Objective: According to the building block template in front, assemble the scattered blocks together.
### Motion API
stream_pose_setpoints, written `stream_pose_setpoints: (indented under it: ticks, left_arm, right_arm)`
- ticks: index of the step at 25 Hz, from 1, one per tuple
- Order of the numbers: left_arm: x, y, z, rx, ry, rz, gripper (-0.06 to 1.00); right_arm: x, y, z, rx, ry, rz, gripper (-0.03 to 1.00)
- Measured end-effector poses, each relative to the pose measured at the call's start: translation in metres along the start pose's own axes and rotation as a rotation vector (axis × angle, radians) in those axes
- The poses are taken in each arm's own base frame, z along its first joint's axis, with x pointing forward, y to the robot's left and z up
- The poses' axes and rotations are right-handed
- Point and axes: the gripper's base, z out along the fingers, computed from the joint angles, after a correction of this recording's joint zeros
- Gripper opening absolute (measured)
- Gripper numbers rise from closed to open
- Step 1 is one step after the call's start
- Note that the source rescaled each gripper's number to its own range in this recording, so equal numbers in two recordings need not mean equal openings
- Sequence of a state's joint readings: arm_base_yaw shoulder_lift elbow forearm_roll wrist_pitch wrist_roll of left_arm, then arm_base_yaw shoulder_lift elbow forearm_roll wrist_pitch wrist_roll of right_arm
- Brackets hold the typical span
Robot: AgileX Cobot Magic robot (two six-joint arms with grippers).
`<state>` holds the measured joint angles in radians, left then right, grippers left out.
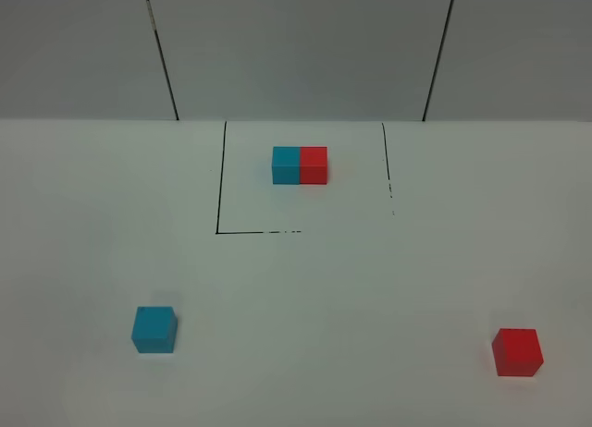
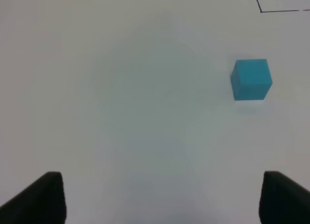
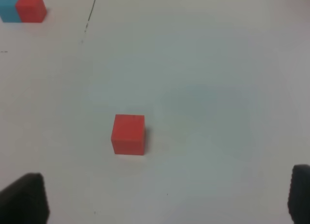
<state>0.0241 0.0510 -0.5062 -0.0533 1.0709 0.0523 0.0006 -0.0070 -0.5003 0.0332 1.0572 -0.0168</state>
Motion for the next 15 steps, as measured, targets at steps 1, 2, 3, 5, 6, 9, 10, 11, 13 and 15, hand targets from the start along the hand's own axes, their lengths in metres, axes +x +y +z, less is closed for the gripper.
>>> stream_pose_setpoints:
  ticks: [1,2,3,5,6,9,10,11,13,15]
  left_arm:
    - [0.0000,0.0000,0.0000,0.000,0.000,0.000,0.70]
    - [0.0000,0.0000,0.0000,0.000,0.000,0.000,0.70]
    - [0.0000,0.0000,0.0000,0.000,0.000,0.000,0.70]
    - [0.0000,0.0000,0.0000,0.000,0.000,0.000,0.70]
    - [0.0000,0.0000,0.0000,0.000,0.000,0.000,0.70]
    - [0.0000,0.0000,0.0000,0.000,0.000,0.000,0.70]
    - [0.0000,0.0000,0.0000,0.000,0.000,0.000,0.70]
    - [0.0000,0.0000,0.0000,0.000,0.000,0.000,0.70]
    - [0.0000,0.0000,0.0000,0.000,0.000,0.000,0.70]
    - [0.0000,0.0000,0.0000,0.000,0.000,0.000,0.70]
  right_arm:
    - [0.0000,0.0000,0.0000,0.000,0.000,0.000,1.00]
    - [0.0000,0.0000,0.0000,0.000,0.000,0.000,1.00]
    - [0.0000,0.0000,0.0000,0.000,0.000,0.000,1.00]
    - [0.0000,0.0000,0.0000,0.000,0.000,0.000,1.00]
    - [0.0000,0.0000,0.0000,0.000,0.000,0.000,1.00]
    - [0.0000,0.0000,0.0000,0.000,0.000,0.000,1.00]
    - [0.0000,0.0000,0.0000,0.000,0.000,0.000,1.00]
    - [0.0000,0.0000,0.0000,0.000,0.000,0.000,1.00]
    - [0.0000,0.0000,0.0000,0.000,0.000,0.000,1.00]
    - [0.0000,0.0000,0.0000,0.000,0.000,0.000,1.00]
